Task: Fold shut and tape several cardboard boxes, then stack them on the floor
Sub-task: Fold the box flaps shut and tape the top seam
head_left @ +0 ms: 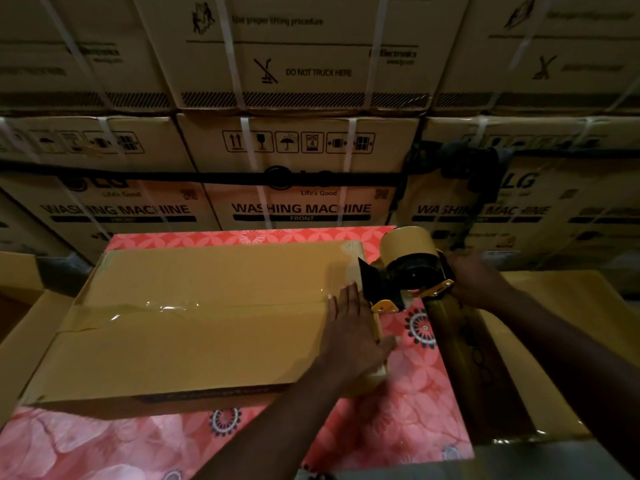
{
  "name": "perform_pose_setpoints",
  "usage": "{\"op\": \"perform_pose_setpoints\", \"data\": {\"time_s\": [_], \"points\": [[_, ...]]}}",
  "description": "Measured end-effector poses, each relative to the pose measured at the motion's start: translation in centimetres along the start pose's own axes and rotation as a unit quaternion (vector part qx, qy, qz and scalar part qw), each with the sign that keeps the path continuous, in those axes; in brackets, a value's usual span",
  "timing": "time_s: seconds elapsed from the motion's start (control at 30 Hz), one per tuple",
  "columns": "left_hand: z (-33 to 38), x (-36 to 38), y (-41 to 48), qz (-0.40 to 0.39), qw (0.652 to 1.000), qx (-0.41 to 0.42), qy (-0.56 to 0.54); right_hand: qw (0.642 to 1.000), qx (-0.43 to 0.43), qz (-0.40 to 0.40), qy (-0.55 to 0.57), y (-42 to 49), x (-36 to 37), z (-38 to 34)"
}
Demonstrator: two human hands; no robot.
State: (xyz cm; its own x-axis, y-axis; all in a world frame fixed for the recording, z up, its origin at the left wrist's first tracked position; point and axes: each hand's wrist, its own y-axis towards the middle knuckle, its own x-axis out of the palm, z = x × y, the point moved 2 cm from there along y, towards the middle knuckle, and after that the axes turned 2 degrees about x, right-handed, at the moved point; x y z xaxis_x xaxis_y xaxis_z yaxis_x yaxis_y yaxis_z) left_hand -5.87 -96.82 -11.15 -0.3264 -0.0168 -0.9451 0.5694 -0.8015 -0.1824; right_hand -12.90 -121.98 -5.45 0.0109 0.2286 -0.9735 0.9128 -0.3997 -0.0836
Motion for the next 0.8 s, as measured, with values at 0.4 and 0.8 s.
{"op": "perform_pose_setpoints", "data": {"time_s": [0.4,0.8], "points": [[0.1,0.9,0.1,0.054,0.998,0.004,-0.009,0.995,0.010,-0.016,0.101,-1.3,1.0,2.5],[0.1,1.1,-0.3,0.068,0.997,0.022,0.007,0.985,0.111,-0.076,0.109,-1.5,3.6,4.4]]}}
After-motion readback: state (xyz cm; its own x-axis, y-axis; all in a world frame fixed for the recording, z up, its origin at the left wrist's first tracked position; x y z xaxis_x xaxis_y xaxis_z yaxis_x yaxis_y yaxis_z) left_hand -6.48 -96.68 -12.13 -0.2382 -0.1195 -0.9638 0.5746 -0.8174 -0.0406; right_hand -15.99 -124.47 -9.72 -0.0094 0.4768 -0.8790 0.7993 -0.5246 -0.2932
